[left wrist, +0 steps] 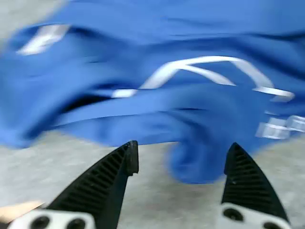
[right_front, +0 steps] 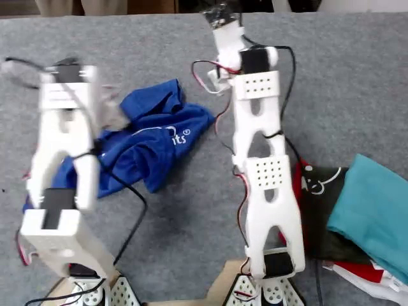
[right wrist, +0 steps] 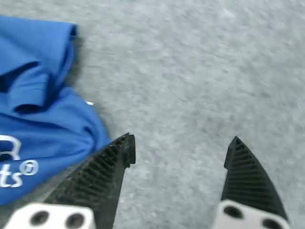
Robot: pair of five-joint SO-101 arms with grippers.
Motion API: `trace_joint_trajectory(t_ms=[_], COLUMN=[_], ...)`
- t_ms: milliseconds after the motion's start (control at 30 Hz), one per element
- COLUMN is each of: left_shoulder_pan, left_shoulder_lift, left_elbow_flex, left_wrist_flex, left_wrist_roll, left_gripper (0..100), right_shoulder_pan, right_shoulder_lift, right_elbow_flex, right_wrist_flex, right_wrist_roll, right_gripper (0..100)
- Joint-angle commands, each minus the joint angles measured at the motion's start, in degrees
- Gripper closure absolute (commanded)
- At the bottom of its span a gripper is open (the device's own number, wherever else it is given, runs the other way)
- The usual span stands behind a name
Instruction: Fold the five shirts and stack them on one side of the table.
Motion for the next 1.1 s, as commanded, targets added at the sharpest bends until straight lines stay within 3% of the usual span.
trace_joint_trajectory(t_ms=[0, 133, 300, 400, 500, 567, 800, 1067], left_shoulder_pan=[8.00, 13.01, 12.75, 11.78, 11.60, 11.78, 6.15, -4.92], left_shoulder_lift=[0.92, 10.07, 21.58, 22.46, 22.46, 22.46, 19.47, -1.27], left_elbow_flex=[-1.67, -1.76, -2.29, -1.93, -2.29, -3.34, -1.58, 14.59], left_wrist_flex=[-4.75, -5.80, -5.71, -5.71, -3.43, 0.70, 6.42, 6.42], left_wrist_roll=[5.19, 8.70, 8.79, 8.26, 2.46, 0.00, -10.29, -25.14], left_gripper=[70, 71, 71, 81, 100, 96, 98, 98], right_shoulder_pan=[4.00, 7.69, 9.80, 9.71, 8.57, 7.16, -2.86, -15.16], right_shoulder_lift=[-4.88, -4.88, -4.79, -4.70, -4.79, -4.88, -4.62, -4.44], right_elbow_flex=[-2.59, -2.59, -2.59, -2.59, -2.59, -2.59, -2.59, 1.45], right_wrist_flex=[1.32, 1.32, 1.32, 1.32, 1.23, 1.23, -0.70, -4.75], right_wrist_roll=[-0.09, -0.09, -0.26, -0.35, -0.35, -0.35, -0.44, -1.32], right_gripper=[69.5, 69.5, 69.5, 69.5, 69.5, 69.5, 69.5, 69.6])
